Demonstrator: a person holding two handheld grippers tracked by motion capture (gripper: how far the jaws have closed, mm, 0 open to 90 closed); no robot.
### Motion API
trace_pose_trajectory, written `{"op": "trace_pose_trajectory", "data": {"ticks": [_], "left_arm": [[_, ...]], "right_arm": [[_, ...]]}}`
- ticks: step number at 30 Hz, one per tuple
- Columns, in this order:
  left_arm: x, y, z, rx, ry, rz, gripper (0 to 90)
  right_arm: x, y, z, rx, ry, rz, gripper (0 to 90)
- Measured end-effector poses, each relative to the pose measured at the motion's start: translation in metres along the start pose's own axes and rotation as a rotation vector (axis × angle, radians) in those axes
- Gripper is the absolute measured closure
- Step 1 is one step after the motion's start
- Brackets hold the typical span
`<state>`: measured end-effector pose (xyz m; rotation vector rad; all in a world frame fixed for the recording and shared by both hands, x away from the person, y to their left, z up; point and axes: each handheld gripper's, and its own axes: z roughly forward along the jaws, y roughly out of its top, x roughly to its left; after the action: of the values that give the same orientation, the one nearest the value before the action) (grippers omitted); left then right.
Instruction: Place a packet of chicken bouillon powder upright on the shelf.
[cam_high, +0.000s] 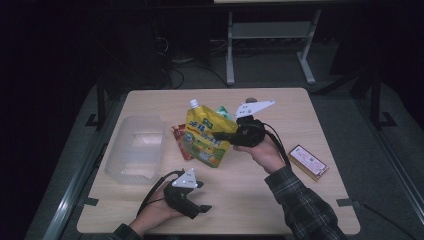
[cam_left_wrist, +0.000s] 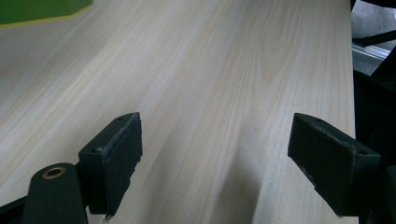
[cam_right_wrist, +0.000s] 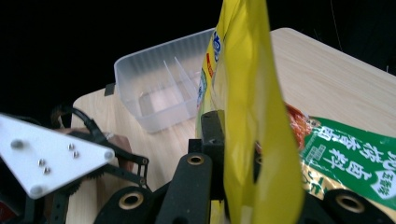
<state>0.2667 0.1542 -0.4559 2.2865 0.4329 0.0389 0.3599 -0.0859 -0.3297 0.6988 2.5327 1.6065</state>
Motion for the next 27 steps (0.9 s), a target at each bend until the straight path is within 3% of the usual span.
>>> {"op": "trace_pose_trajectory", "data": {"ticks": [7,17,23,27], "left_arm": [[-0.001,0.0,0.002,0.004,0.001,0.011,17.3],[-0.005,0.002,0.005,0.018,0.004,0.036,17.2],[-0.005,0.002,0.006,0.017,0.009,0.036,17.2],[-0.007,0.002,0.007,-0.002,0.009,0.015,17.3]], "right_arm": [[0.005,0.019,0.013,0.009,-0.002,-0.022,90.0],[0.019,0.048,0.039,0.006,0.023,-0.019,90.0],[0.027,0.062,0.057,0.015,0.046,-0.026,90.0],[0.032,0.07,0.069,0.028,0.046,-0.021,90.0]]}}
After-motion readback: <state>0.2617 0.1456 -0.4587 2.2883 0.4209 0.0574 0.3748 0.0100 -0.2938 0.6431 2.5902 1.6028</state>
